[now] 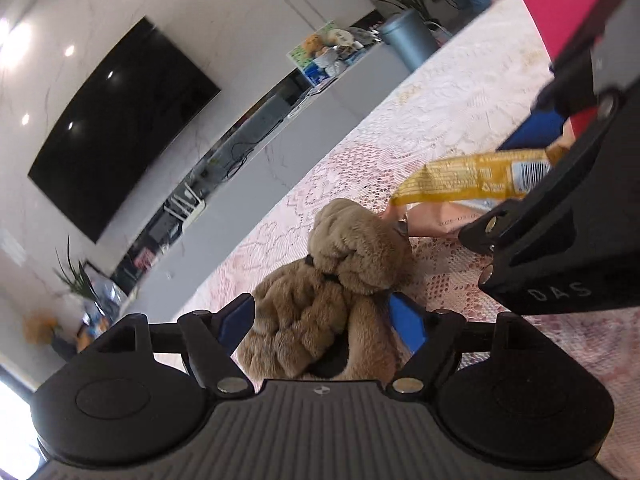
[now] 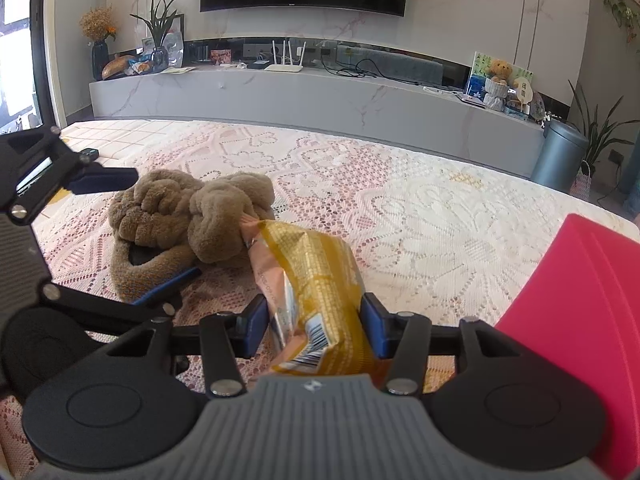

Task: Organize soft objects
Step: 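Close the right tool on the yellow snack bag while the left grasps the brown teddy bear, then lift and carry the teddy bear and snack bag with both tools over the box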

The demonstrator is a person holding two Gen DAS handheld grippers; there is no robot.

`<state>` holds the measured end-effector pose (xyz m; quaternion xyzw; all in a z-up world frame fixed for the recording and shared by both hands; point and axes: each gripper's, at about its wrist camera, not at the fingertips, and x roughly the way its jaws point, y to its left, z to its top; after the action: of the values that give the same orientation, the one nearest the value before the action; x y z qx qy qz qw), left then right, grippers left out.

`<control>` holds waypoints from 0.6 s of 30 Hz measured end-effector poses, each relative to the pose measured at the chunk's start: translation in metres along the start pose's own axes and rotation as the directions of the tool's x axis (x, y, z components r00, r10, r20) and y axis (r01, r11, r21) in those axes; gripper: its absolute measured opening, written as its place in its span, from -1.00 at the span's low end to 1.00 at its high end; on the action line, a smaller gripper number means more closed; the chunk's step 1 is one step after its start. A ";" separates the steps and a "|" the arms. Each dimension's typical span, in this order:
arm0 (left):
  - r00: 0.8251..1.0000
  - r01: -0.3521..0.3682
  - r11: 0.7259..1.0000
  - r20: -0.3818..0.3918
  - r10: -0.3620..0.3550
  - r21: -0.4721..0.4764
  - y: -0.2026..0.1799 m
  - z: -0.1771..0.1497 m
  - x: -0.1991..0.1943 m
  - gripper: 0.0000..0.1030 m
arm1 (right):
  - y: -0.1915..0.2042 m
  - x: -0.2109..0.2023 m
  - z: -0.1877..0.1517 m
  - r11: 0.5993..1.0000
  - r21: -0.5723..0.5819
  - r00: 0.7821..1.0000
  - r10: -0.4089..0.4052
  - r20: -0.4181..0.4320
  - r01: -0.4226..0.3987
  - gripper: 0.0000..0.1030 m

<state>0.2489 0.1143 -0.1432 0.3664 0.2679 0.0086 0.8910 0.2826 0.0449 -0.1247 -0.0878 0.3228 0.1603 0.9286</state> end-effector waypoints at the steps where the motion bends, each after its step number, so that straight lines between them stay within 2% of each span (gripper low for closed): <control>1: 1.000 0.006 1.000 -0.005 -0.006 0.005 -0.001 0.001 0.003 0.75 | 0.000 0.000 0.000 1.000 0.001 1.000 0.001 -0.001 -0.001 -0.01; 3: 1.000 0.000 1.000 -0.015 0.000 0.011 -0.003 0.001 0.010 0.77 | -0.001 0.000 0.000 1.000 0.003 1.000 0.002 -0.002 -0.002 -0.01; 5: 1.000 -0.006 1.000 -0.027 0.006 -0.004 -0.001 0.001 0.013 0.66 | -0.001 0.000 0.000 1.000 0.002 1.000 0.003 -0.001 -0.003 -0.01; 6: 0.999 -0.013 1.000 -0.035 0.012 -0.015 0.001 0.001 0.015 0.45 | 0.000 0.000 0.000 1.000 0.003 1.000 0.003 -0.001 -0.003 -0.01; 7: 0.999 -0.016 1.000 -0.046 0.015 -0.025 0.002 0.001 0.016 0.35 | 0.000 0.000 0.000 1.000 0.003 1.000 0.002 -0.001 -0.002 -0.01; 8: 0.998 -0.014 0.999 -0.055 0.012 -0.039 0.003 -0.001 0.016 0.33 | 0.000 0.000 0.000 1.000 0.002 1.000 0.002 -0.002 -0.002 -0.02; 13: 0.998 -0.010 0.996 -0.055 0.005 -0.091 0.009 -0.001 0.015 -0.04 | 0.001 0.000 0.000 1.000 -0.009 1.000 -0.003 -0.003 0.003 -0.05; 18: 0.999 -0.007 0.975 -0.049 -0.004 -0.221 0.028 0.001 0.006 -0.15 | -0.001 -0.004 0.006 1.000 0.010 1.000 0.000 -0.012 0.000 -0.20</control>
<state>0.2594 0.1354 -0.1266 0.2651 0.2866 0.0479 0.9194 0.2831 0.0448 -0.1174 -0.0842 0.3290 0.1582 0.9272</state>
